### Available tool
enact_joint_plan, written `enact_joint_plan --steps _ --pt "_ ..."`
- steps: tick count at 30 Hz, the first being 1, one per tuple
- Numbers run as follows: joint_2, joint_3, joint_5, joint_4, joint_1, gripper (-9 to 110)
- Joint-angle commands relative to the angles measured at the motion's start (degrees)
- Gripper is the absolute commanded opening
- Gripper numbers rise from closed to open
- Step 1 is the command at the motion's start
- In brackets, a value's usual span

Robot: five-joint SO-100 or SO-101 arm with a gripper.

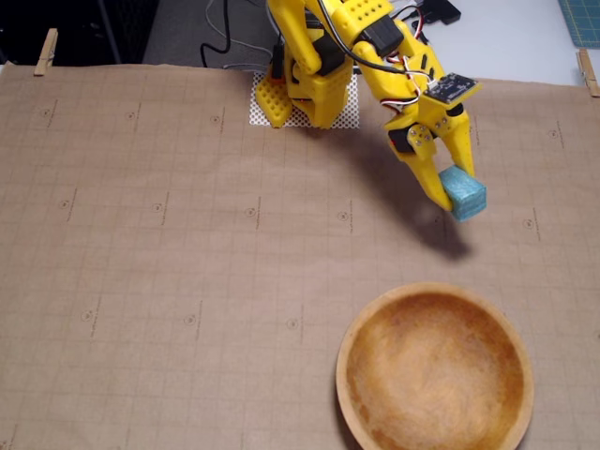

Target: Grasp a blue block and put it in the bowl.

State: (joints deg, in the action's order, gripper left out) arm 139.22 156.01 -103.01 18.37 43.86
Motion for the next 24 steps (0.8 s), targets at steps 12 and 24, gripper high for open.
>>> enact_joint_plan --steps 12,24 --pt "0.97 -16.70 7.21 -0.18 -14.41 -3" --pt "-10.90 -27.77 7.21 -0.18 -22.76 -3"
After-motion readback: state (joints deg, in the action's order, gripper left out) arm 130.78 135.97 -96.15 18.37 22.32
